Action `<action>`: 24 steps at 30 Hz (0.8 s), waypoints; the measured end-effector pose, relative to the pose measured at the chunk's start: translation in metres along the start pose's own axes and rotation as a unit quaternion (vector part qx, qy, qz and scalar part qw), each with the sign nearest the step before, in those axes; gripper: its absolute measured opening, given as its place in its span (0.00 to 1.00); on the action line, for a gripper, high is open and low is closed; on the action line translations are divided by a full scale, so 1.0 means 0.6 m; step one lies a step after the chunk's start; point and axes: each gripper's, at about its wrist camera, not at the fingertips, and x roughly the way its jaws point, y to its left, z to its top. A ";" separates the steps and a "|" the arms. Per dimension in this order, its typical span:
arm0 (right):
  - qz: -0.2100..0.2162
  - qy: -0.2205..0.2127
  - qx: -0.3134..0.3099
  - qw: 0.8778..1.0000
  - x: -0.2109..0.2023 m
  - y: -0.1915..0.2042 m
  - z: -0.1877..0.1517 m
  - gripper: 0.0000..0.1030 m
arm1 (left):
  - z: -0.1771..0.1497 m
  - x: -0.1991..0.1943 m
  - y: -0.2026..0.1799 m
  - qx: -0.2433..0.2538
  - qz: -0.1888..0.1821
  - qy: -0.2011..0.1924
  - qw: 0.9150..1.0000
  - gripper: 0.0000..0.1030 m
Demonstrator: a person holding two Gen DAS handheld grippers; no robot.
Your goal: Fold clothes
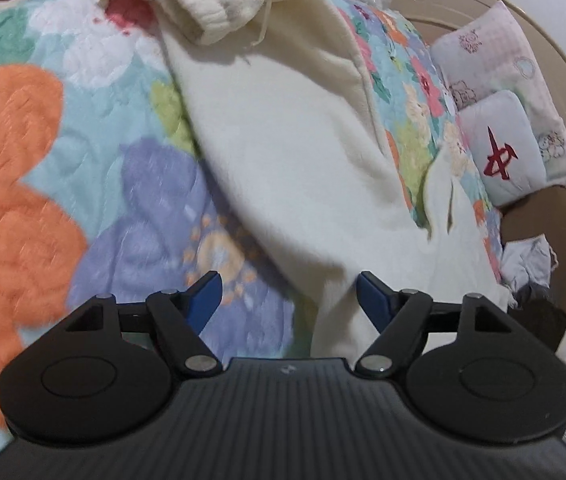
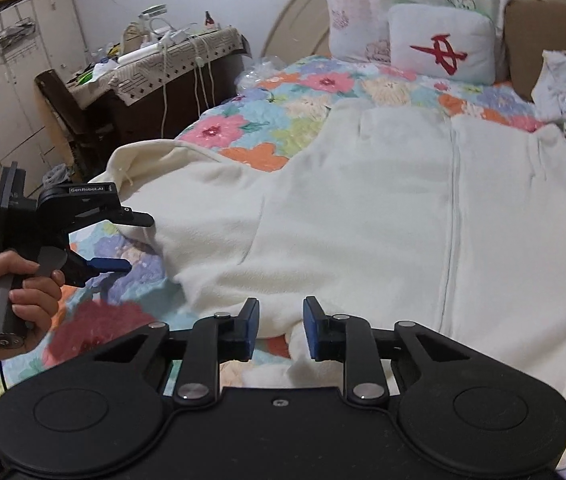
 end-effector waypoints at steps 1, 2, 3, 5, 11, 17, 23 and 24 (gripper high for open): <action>-0.001 0.002 0.002 1.000 0.006 -0.003 0.003 0.36 | 0.005 0.008 -0.002 0.000 0.000 -0.005 1.000 0.76; -0.002 0.003 0.005 1.000 0.012 -0.007 0.006 0.41 | 0.010 0.014 -0.004 0.000 0.001 -0.008 1.000 0.78; -0.003 0.005 0.007 1.000 0.018 -0.010 0.009 0.47 | 0.014 0.021 -0.006 -0.002 0.002 -0.011 1.000 0.80; -0.004 0.008 0.012 1.000 0.030 -0.016 0.016 0.52 | 0.024 0.036 -0.006 -0.011 0.000 -0.023 1.000 0.80; -0.012 0.014 0.026 0.999 0.061 -0.040 0.034 0.53 | 0.024 0.039 -0.043 0.079 0.006 -0.093 0.993 0.05; -0.040 -0.005 0.025 0.999 0.042 -0.087 0.048 0.53 | -0.053 -0.037 -0.212 0.266 -0.052 -0.185 0.945 0.05; -0.059 -0.020 0.052 0.997 -0.006 -0.190 0.061 0.53 | -0.237 -0.043 -0.379 0.412 -0.128 -0.108 0.896 0.05; -0.062 -0.023 0.056 0.996 -0.011 -0.206 0.063 0.53 | -0.261 -0.019 -0.385 0.419 -0.117 -0.071 0.898 0.05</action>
